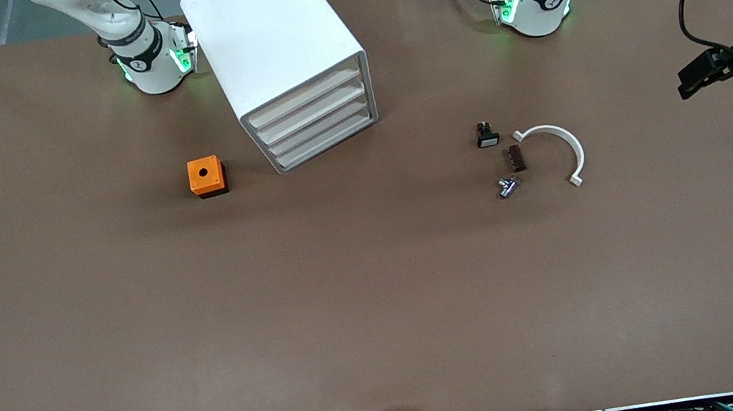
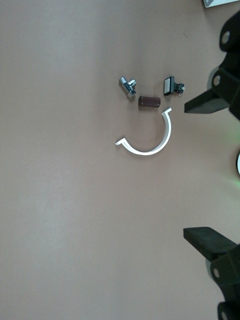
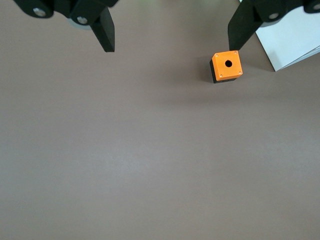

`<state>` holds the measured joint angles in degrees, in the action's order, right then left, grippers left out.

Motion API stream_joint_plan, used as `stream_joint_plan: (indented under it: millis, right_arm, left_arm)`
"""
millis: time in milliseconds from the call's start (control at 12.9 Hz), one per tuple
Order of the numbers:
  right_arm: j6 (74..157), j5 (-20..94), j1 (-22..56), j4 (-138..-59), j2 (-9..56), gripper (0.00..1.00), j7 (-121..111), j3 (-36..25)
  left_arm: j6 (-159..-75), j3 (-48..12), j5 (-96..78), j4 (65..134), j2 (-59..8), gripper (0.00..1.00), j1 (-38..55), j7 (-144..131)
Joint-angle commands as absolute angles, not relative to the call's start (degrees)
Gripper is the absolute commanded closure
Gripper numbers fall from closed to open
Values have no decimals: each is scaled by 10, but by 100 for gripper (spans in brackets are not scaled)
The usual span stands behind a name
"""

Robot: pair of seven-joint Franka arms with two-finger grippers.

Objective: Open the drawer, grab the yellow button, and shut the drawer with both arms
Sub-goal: 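Move the left gripper toward the white cabinet's drawer front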

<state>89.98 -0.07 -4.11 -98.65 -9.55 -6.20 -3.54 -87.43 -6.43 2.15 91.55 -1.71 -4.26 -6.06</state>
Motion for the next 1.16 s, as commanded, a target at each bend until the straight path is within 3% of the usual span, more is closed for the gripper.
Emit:
stream_joint_plan:
  millis: [0,466,1087]
  right_arm:
    - [902,-5,-57,-967,-55,0,-63,-25]
    - [925,-6,-71,-927,48,0,-68,-27]
    - [897,41,-48,-928,48,0,112,-21]
  left_arm:
    - [-873,-75,8,895,-60,0,-30,-118]
    - [-917,-77,-38,888,-162,0,60,-418]
    - [-922,-78,-178,834,-286,0,210,-949]
